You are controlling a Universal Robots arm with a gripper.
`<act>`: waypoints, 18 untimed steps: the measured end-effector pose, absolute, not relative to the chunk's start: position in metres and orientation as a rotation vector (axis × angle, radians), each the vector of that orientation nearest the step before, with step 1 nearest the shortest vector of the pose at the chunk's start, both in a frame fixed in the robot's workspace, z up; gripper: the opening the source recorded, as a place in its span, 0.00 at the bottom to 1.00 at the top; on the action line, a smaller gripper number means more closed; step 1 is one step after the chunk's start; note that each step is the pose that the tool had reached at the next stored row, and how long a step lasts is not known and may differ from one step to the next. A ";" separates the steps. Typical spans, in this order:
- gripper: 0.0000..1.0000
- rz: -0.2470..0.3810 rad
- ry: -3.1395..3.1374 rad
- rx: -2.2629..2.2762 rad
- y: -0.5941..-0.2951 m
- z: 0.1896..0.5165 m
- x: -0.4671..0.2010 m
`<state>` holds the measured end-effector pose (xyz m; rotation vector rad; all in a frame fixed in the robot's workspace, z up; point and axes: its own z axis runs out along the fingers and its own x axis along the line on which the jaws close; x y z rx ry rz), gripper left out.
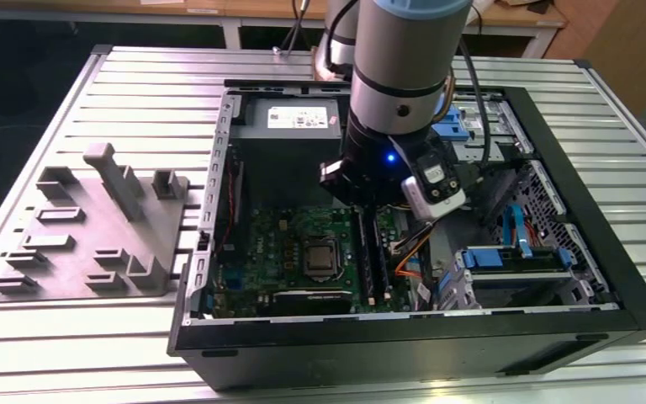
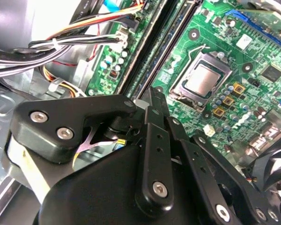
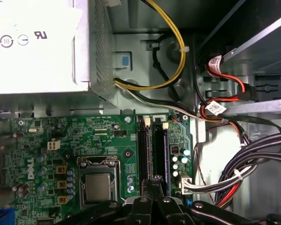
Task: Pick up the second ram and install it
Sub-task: 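Press down the second ram until it locks into place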
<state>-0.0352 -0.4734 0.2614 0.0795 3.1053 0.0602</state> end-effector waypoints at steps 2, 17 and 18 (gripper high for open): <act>0.10 0.061 3.106 0.059 -0.473 0.261 -0.035; 0.10 0.066 3.106 -0.131 -0.472 0.257 -0.035; 0.10 0.066 3.106 -0.140 -0.471 0.257 -0.035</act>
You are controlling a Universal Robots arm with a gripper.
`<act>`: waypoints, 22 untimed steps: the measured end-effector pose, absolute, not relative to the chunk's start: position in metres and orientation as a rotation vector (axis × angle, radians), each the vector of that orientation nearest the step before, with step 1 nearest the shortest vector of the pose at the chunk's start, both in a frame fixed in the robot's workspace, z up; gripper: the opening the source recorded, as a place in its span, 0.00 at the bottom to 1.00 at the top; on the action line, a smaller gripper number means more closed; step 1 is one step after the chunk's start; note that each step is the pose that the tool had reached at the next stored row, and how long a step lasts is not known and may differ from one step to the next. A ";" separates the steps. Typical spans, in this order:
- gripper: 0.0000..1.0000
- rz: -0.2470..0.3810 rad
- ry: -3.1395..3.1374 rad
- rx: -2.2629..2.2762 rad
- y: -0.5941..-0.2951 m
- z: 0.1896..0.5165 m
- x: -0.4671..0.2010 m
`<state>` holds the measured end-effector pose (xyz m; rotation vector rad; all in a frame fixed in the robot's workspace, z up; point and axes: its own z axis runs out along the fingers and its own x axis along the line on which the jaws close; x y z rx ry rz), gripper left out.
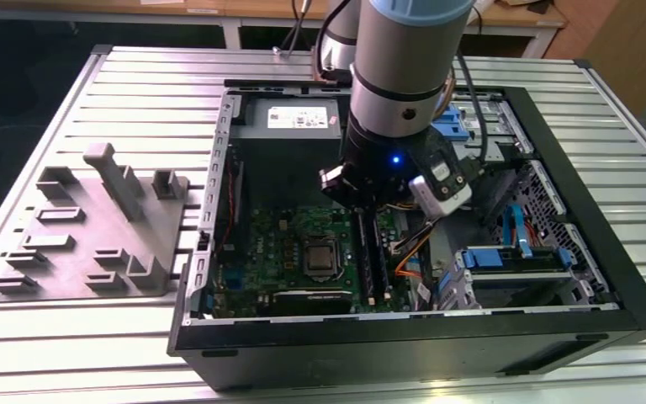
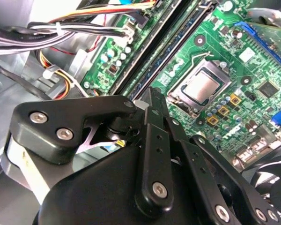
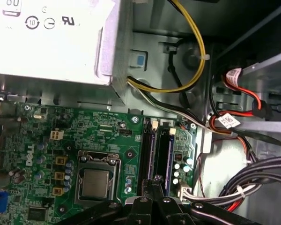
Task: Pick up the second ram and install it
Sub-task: 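Press down the second ram until it locks into place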
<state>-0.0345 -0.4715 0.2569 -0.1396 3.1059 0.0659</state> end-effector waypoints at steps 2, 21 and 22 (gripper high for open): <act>0.10 0.068 3.105 -0.156 -0.470 0.257 -0.034; 0.10 0.068 3.105 -0.161 -0.461 0.256 -0.034; 0.10 0.068 3.105 -0.161 -0.461 0.256 -0.034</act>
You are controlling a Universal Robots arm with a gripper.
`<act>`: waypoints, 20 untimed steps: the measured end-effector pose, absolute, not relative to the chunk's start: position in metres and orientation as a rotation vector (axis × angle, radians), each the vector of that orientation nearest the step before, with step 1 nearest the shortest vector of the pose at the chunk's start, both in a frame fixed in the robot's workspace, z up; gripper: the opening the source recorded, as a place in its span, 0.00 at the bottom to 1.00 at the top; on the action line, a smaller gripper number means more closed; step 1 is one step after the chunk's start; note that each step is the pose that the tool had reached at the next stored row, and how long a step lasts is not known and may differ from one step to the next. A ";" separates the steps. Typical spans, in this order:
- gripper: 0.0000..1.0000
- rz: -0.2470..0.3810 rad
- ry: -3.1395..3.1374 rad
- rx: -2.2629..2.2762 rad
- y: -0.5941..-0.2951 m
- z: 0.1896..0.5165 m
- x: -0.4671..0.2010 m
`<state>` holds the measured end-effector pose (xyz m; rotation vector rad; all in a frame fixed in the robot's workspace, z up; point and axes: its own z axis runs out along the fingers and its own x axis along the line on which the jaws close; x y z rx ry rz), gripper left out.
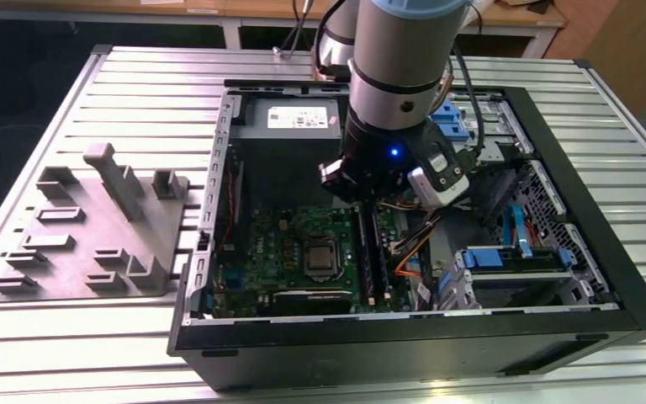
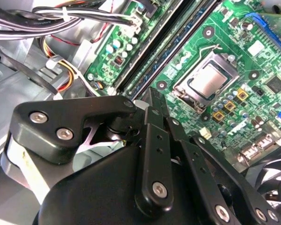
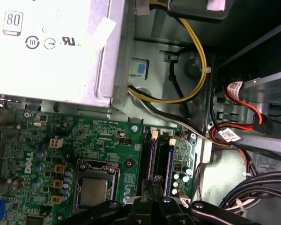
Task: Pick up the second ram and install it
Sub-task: 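Press down the second ram until it locks into place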
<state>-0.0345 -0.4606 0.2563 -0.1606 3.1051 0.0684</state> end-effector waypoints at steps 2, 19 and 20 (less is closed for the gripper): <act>0.10 0.070 3.105 -0.161 -0.460 0.254 -0.034; 0.10 0.074 3.105 -0.161 -0.456 0.252 -0.030; 0.10 0.074 3.105 -0.161 -0.456 0.252 -0.030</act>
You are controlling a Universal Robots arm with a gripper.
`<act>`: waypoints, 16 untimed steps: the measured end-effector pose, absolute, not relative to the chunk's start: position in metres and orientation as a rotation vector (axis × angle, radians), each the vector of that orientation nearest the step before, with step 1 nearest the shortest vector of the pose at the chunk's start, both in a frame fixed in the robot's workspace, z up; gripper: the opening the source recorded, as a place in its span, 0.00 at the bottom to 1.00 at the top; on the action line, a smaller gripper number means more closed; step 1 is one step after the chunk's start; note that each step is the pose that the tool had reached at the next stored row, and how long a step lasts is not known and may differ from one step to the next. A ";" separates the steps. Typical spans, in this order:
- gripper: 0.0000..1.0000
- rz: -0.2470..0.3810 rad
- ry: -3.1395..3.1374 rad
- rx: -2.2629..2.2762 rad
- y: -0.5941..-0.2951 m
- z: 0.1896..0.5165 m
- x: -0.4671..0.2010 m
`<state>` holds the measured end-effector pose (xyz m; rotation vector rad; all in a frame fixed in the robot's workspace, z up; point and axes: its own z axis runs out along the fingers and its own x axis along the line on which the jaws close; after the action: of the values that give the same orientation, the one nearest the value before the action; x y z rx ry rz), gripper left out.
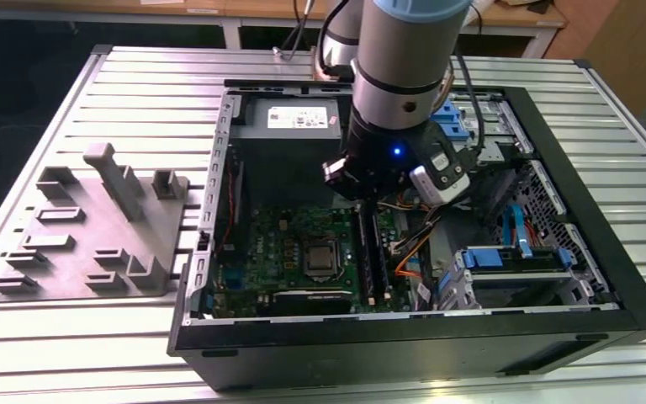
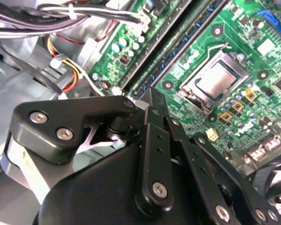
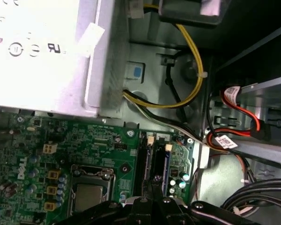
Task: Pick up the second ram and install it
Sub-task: 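Press down the second ram until it locks into place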
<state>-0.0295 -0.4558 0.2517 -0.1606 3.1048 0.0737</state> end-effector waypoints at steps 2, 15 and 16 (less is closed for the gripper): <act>0.10 0.074 3.105 -0.160 -0.455 0.251 -0.030; 0.10 0.073 3.105 -0.161 -0.446 0.243 -0.032; 0.10 0.074 3.105 -0.161 -0.446 0.243 -0.032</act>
<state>-0.0320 -0.4460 0.2425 -0.1606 3.1048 0.0738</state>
